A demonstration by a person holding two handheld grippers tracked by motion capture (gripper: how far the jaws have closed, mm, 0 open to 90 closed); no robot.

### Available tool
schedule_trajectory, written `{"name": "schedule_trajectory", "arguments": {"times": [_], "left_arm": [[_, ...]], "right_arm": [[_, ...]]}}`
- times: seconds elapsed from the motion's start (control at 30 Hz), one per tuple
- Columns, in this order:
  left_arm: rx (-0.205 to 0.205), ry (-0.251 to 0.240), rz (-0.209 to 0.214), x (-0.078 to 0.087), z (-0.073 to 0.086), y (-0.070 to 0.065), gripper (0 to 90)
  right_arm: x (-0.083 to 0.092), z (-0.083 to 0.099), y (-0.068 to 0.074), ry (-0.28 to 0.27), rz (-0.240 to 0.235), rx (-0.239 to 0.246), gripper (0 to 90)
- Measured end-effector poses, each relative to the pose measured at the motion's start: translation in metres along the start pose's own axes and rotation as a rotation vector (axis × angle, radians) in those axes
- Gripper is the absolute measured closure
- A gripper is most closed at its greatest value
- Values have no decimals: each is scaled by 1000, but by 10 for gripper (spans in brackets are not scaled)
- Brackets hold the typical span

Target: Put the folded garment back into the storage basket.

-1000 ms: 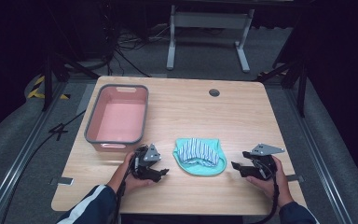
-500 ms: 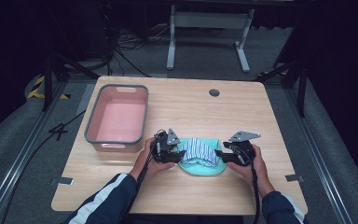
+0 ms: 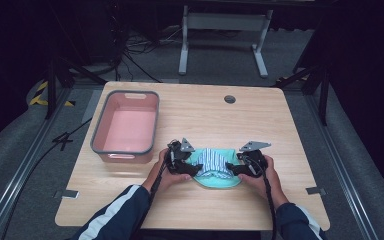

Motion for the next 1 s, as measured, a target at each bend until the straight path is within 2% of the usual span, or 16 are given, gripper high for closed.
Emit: {"name": "schedule_trajectory", "arguments": {"times": [0.1,0.13,0.2,0.23,0.27,0.3,0.37,0.43,0.57,0.67,0.73,0.77,1.0], "left_arm": [[-5,2,6,0,0,-1,281],[-20,-4,28,1,0,-4,327],[-25,-15,41,2,-1,-7,418],[-25,-15,41,2,-1,-7,481],[-25,-19,58,3,-1,-9,481],[-27,-23,64,4,-1,-9,558],[-17,-40,106,3,-2,-12,694],[-34,-33,119,4,-2,-13,750],[-21,-39,118,4,-3,-14,761],[-53,-15,103,5,-3,-15,772],[-60,-11,101,5,-4,-16,784],[-92,1,86,7,-4,-16,791],[-115,13,63,14,-11,-16,794]], "right_arm": [[1,1,6,2,-29,20,546],[2,1,7,2,-36,20,596],[2,2,12,14,-63,31,703],[2,2,12,14,-63,31,703],[2,1,12,15,-67,32,739],[2,1,13,17,-69,32,767],[2,2,14,19,-63,28,786],[2,2,15,16,-60,27,794],[3,2,16,11,-38,37,803],[4,2,17,13,-33,31,808],[6,2,17,15,-34,32,814],[7,2,18,20,-34,40,817],[13,-1,21,18,-40,45,821]]}}
Point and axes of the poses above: each handheld gripper's, and its own axes: x roughly backward along the jaws, z roughly out of its underside, y roughly to its left, the point moved 10 cm from there along -x, roughly forward along the jaws, and after that the axes turned 8 degrees about -x, right-handed, at the moved point
